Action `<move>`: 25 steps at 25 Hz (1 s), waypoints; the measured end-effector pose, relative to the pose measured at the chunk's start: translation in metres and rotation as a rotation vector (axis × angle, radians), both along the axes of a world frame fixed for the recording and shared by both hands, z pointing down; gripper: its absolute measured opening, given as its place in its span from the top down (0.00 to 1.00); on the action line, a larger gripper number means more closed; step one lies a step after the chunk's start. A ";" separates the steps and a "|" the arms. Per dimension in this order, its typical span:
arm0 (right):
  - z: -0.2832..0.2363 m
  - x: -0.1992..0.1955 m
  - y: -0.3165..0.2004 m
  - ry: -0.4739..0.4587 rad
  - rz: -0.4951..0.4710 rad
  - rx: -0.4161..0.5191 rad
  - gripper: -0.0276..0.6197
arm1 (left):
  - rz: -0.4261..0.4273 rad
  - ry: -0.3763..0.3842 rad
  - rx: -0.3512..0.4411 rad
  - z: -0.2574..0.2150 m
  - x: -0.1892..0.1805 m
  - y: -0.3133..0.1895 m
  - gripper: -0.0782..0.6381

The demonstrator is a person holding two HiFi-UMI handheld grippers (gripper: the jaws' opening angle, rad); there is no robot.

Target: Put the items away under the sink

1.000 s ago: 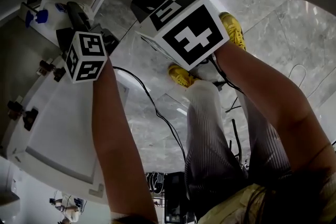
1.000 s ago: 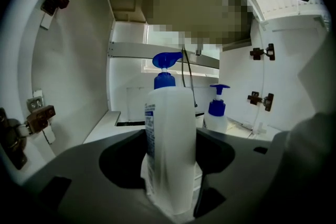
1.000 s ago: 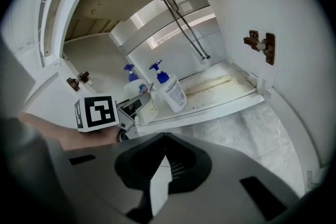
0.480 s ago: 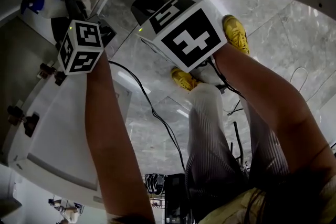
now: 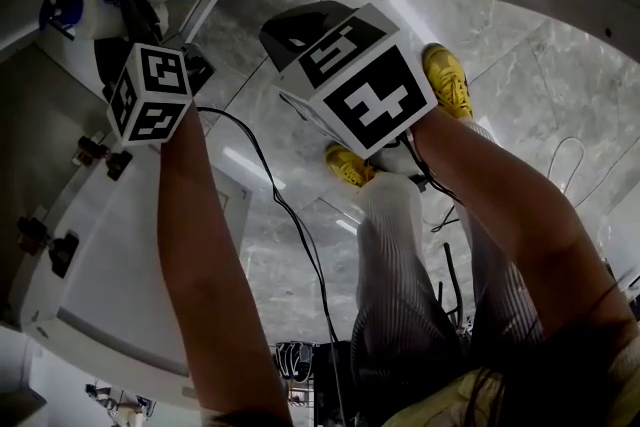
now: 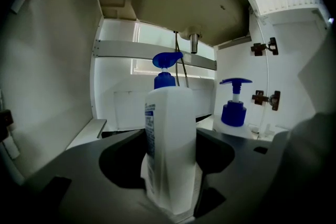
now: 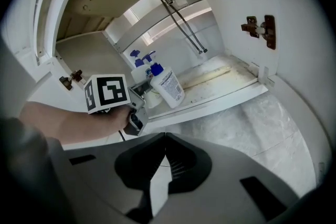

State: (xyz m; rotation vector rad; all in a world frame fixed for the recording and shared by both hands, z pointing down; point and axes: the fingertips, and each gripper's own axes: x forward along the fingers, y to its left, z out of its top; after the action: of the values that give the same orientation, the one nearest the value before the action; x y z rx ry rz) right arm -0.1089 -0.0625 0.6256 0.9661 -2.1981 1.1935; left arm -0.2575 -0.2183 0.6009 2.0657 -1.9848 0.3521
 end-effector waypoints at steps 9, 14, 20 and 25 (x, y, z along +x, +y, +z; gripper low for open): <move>0.007 0.000 0.008 -0.002 0.009 -0.024 0.92 | 0.030 -0.041 -0.035 0.008 -0.003 0.018 0.48; 0.003 -0.003 0.008 -0.006 -0.012 -0.021 0.92 | 0.027 -0.060 -0.060 0.013 -0.006 0.026 0.48; 0.002 -0.003 0.006 -0.004 -0.007 -0.011 0.92 | 0.023 -0.078 -0.092 0.014 -0.006 0.026 0.48; -0.003 -0.003 0.003 -0.008 -0.005 -0.007 0.92 | 0.044 -0.121 -0.140 0.016 -0.004 0.025 0.48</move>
State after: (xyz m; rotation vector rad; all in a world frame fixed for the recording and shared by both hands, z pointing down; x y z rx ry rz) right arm -0.1122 -0.0595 0.6228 0.9543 -2.1995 1.2042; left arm -0.2620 -0.1935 0.6173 2.0469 -1.9223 0.6199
